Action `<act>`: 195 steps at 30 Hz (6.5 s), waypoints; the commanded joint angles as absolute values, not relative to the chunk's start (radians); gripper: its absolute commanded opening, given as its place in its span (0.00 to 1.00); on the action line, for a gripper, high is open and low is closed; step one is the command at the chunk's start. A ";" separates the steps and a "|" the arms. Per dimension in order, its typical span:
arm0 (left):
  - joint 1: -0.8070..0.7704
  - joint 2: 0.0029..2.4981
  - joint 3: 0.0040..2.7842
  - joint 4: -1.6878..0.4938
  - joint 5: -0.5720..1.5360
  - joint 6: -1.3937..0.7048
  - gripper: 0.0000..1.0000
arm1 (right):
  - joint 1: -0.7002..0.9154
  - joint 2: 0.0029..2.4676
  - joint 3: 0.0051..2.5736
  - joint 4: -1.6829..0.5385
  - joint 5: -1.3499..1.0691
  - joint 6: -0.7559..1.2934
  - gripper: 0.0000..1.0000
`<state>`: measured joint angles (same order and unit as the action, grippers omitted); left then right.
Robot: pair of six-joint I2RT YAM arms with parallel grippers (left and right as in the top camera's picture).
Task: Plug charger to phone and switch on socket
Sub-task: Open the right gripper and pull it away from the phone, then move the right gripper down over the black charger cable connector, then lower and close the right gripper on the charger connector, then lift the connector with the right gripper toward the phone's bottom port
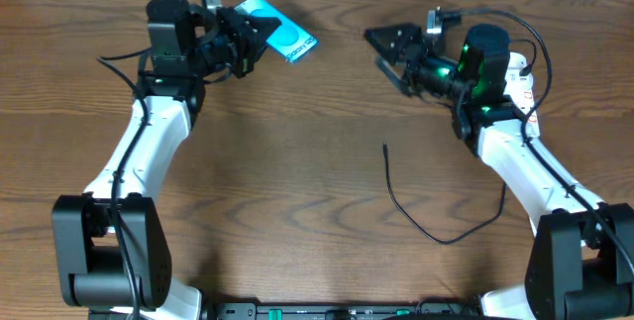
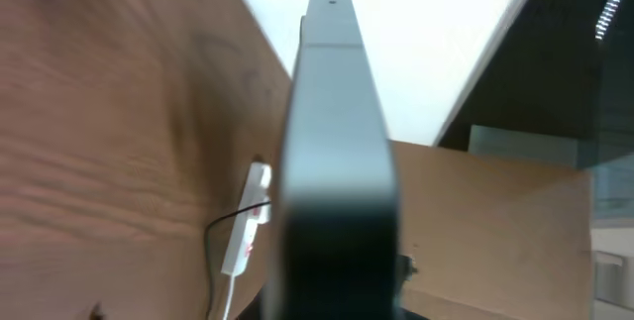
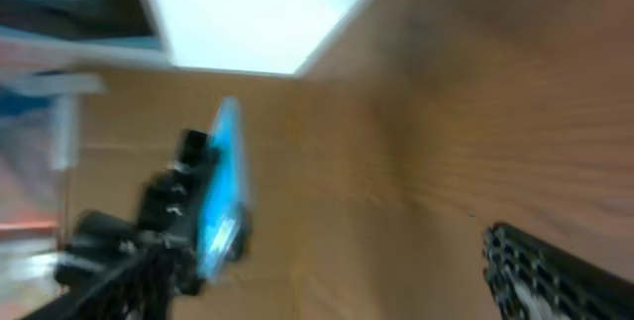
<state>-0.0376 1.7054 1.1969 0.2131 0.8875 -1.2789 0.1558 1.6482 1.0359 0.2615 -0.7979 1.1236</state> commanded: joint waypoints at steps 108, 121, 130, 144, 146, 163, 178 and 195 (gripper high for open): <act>-0.075 1.729 1.179 -0.070 0.994 -0.804 0.07 | 0.446 1.948 1.195 -0.739 0.023 0.582 0.65; -0.075 1.729 1.179 -0.070 0.994 -0.804 0.07 | 0.474 1.950 1.195 -0.723 0.024 0.570 0.40; -0.075 1.728 1.179 -0.070 0.995 -0.804 0.07 | 0.474 1.950 1.195 -0.723 0.024 0.571 0.21; -0.075 1.729 1.179 -0.071 0.994 -0.804 0.07 | 0.475 1.950 1.195 -0.722 0.025 0.571 0.06; -0.075 1.729 1.179 -0.071 0.995 -0.804 0.07 | 0.475 1.950 1.195 -0.722 0.024 0.571 0.04; -0.075 1.728 1.179 -0.074 0.995 -0.804 0.07 | 0.474 1.949 1.195 -0.725 0.006 0.571 0.01; -0.075 1.729 1.179 -0.074 0.995 -0.805 0.07 | 0.463 1.923 1.390 -0.878 -0.124 0.401 0.01; 0.019 1.728 1.179 -0.074 1.048 -0.804 0.07 | 0.324 1.919 1.536 -1.111 -0.931 -0.233 0.01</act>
<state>-0.0071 1.7271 1.1839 -0.0792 0.9966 -0.8295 0.3580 1.9308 1.5181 -1.0733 -0.7296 -0.0315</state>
